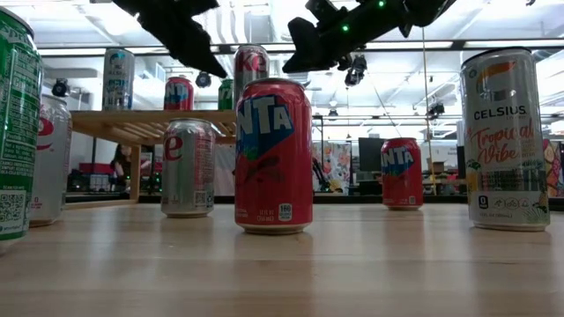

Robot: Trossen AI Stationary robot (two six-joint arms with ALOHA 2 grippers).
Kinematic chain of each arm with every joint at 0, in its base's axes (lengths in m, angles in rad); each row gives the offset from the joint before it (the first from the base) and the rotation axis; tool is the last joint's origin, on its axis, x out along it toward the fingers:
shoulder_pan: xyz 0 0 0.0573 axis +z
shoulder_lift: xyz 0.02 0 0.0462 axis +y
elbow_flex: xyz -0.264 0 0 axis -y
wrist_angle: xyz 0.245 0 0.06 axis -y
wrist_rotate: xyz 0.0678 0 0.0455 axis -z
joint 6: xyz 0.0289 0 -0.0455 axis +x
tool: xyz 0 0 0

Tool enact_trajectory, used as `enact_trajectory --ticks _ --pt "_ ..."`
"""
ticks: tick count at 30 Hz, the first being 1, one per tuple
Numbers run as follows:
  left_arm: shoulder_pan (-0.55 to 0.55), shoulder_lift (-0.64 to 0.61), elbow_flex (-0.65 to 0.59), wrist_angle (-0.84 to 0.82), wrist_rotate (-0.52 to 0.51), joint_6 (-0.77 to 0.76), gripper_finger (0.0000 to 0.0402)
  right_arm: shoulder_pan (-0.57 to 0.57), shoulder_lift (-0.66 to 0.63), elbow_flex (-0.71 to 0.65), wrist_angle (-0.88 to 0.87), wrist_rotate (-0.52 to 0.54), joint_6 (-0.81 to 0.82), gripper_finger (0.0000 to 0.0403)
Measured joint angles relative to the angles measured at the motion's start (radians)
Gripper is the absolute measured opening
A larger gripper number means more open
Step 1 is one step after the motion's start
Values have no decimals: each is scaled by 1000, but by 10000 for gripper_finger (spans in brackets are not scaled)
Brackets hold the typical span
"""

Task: Place canned beverage on shelf
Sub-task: Put the bottom red/silver soda can on the shelf

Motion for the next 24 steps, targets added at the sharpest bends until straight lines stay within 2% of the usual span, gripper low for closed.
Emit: enact_trajectory --ticks 3,5,9,14,24 --pt "-4 -23 0 11 164 -11 0 1 -13 0 -27 0 5 27" --pt "-4 -25 0 30 213 -23 0 3 -17 0 -42 1 5 27" --pt "-1 -13 0 43 197 -31 0 10 -17 0 -41 0 3 27" --pt "-1 12 -1 43 69 -27 0 16 -17 0 -52 0 -1 27" --pt "13 68 -2 116 66 -20 0 16 -17 0 -58 0 -4 27"
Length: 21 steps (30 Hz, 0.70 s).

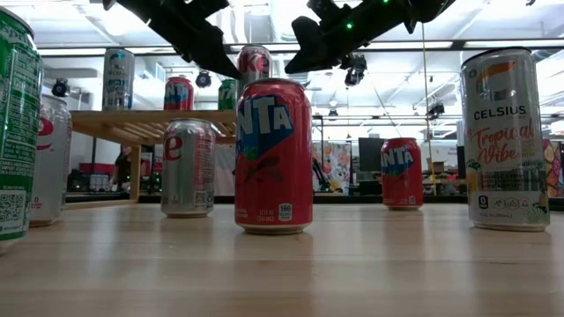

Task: Place canned beverage on shelf
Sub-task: Put the bottom red/silver soda can on the shelf

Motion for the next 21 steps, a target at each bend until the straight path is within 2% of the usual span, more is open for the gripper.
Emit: enact_trajectory --ticks 8,12,16,21 --pt "20 36 0 30 -6 1 0 0 0 0 -1 0 0 27" --pt "20 31 0 13 -58 0 0 0 0 0 -14 -10 0 27" --pt "20 15 0 -28 -92 -2 0 0 -1 0 -73 -101 -1 27" --pt "16 -11 0 -61 -82 -20 0 0 -5 0 -150 -251 -20 27"
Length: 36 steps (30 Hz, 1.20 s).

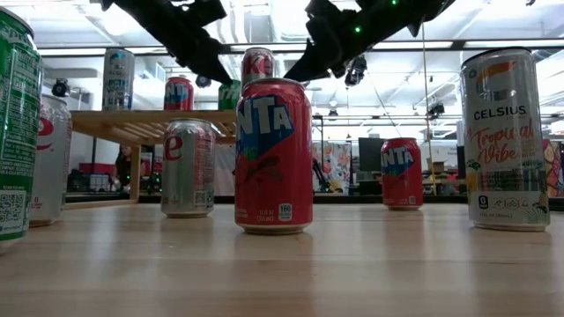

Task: Place canned beverage on shelf
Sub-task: Put the bottom red/silver soda can on the shelf

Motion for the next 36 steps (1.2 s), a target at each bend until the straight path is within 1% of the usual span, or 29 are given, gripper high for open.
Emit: enact_trajectory --ticks 3,5,13,19,23,28,33,36 --pt "-10 -16 0 -3 8 -6 0 0 3 0 12 -118 -34 27" --pt "-19 -27 0 -3 9 -6 0 0 12 0 84 -145 -44 27" --pt "-79 -92 0 -6 11 -7 0 -7 54 0 253 -143 -97 27" --pt "-122 -168 -3 -16 16 -8 0 -9 95 1 399 -142 -77 27" --pt "-132 -216 -65 -3 66 -33 0 -13 117 2 450 -142 -56 27" --pt "-142 -296 -178 77 68 -104 0 -20 131 1 443 -110 -26 27" --pt "-143 -358 -267 207 82 -94 0 -26 146 0 444 -104 -25 27" --pt "-143 -380 -297 253 88 -79 0 -25 153 0 452 -104 -17 27"
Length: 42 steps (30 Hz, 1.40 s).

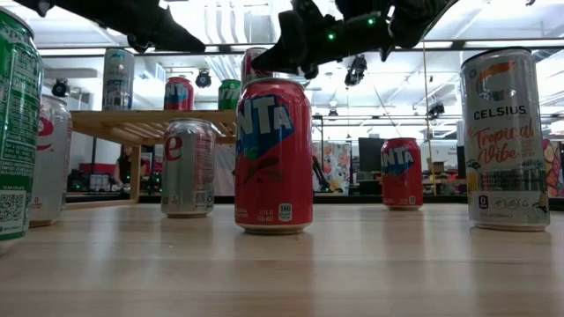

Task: Place canned beverage on shelf
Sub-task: Put the bottom red/silver soda can on the shelf

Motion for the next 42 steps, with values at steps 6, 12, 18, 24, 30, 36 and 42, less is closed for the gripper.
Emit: enact_trajectory --ticks 6,12,18,24,30,36,42 --pt "0 -8 -12 22 0 4 0 1 10 0 14 0 20 27" --pt "0 11 3 23 0 11 0 1 10 24 16 -6 14 27" --pt "0 17 4 27 0 23 0 1 18 37 15 -14 4 27" --pt "0 17 4 27 0 23 0 1 73 68 12 -12 12 27" --pt "0 18 4 26 -1 23 0 1 107 96 13 15 18 27" --pt "0 19 4 25 -5 23 0 -4 109 99 10 68 10 27" --pt "0 20 4 25 -7 27 0 -15 109 99 10 67 10 27"
